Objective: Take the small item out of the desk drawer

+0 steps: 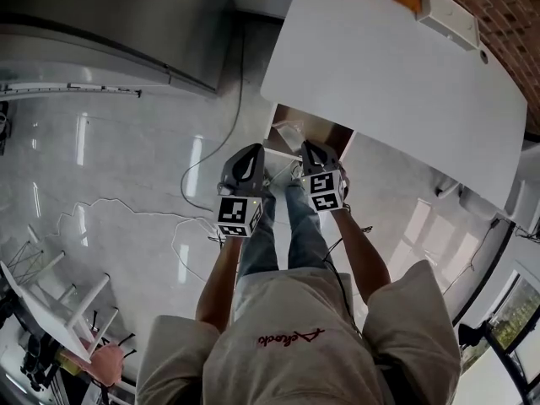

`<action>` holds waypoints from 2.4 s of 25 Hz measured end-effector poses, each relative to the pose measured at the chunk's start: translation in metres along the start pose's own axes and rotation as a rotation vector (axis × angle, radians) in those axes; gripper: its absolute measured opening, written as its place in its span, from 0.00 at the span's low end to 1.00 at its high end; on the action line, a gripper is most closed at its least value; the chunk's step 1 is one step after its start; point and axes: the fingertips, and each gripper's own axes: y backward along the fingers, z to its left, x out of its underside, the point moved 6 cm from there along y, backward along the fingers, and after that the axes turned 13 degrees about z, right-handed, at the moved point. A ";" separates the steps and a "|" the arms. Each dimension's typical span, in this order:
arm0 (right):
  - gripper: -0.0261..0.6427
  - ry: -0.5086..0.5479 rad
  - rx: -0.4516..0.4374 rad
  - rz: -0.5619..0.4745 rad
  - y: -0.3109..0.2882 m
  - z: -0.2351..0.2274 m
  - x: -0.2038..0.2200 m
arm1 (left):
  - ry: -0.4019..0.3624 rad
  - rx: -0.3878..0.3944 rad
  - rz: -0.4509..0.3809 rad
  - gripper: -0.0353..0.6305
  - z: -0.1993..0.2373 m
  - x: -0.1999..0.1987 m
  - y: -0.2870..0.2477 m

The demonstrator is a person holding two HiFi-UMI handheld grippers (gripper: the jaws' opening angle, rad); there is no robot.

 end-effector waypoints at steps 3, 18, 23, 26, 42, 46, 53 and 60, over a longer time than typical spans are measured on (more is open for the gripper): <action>0.06 -0.042 0.004 -0.053 0.021 0.001 -0.011 | -0.007 -0.003 -0.012 0.06 -0.004 -0.010 0.005; 0.06 -0.172 0.104 -0.337 0.134 -0.041 -0.092 | -0.087 -0.020 -0.147 0.07 -0.024 -0.101 0.033; 0.06 -0.173 0.137 -0.419 0.163 -0.054 -0.120 | -0.116 -0.037 -0.204 0.07 -0.022 -0.133 0.043; 0.06 -0.175 0.156 -0.458 0.180 -0.060 -0.133 | -0.118 -0.042 -0.234 0.07 -0.020 -0.152 0.051; 0.06 -0.151 0.262 -0.639 0.250 -0.076 -0.186 | -0.165 -0.079 -0.356 0.07 -0.007 -0.213 0.091; 0.06 -0.145 0.274 -0.662 0.257 -0.076 -0.197 | -0.174 -0.081 -0.374 0.07 -0.002 -0.224 0.094; 0.06 -0.129 0.284 -0.677 0.259 -0.077 -0.207 | -0.178 -0.084 -0.387 0.06 0.002 -0.233 0.095; 0.06 -0.125 0.283 -0.676 0.258 -0.078 -0.205 | -0.188 -0.087 -0.389 0.07 0.000 -0.235 0.095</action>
